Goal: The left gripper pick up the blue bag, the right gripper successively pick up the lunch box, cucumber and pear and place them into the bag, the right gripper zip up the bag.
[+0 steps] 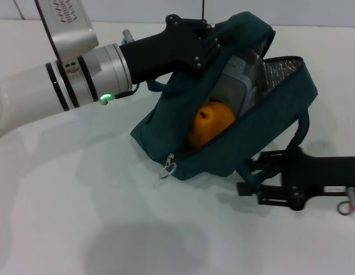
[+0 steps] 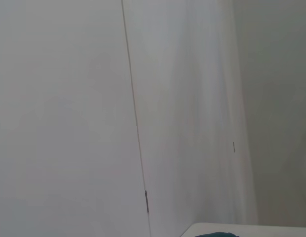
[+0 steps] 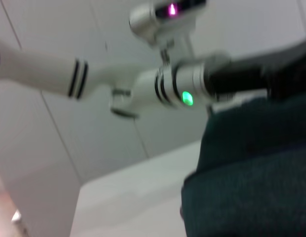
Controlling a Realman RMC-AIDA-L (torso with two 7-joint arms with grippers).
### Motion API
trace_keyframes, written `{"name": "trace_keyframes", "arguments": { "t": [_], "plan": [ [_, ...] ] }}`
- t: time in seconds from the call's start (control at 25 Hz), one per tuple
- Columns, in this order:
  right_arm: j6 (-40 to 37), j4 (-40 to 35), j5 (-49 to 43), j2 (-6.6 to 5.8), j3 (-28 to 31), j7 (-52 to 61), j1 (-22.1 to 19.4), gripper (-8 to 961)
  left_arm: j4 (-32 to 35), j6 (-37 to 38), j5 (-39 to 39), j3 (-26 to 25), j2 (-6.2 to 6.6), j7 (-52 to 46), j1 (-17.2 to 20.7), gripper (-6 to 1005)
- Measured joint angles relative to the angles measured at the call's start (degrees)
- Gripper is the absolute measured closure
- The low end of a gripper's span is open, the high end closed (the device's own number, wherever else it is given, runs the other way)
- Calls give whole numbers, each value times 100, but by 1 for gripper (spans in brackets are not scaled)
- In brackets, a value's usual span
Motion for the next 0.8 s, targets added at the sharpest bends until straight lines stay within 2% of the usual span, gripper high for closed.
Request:
{"name": "trace_keyframes", "arguments": {
  "t": [0.16,0.36,0.52,0.8],
  "plan": [
    [243,1,-365,91,-5,202,232,486,-2,-17,-1,3,-2,14,-10,922],
    [228,-50,-475,99,18,165,280,495,-2,-17,-4,-4,-3,70,-4,922],
    [90,-292,-363,105,362,-193,-30,502,-2,-17,-166,-19,3,86,81,921],
    [-224,-291,634,94,1243,-876,-645,680,-2,-226,-735,-31,30,258,531,922]
  ]
}}
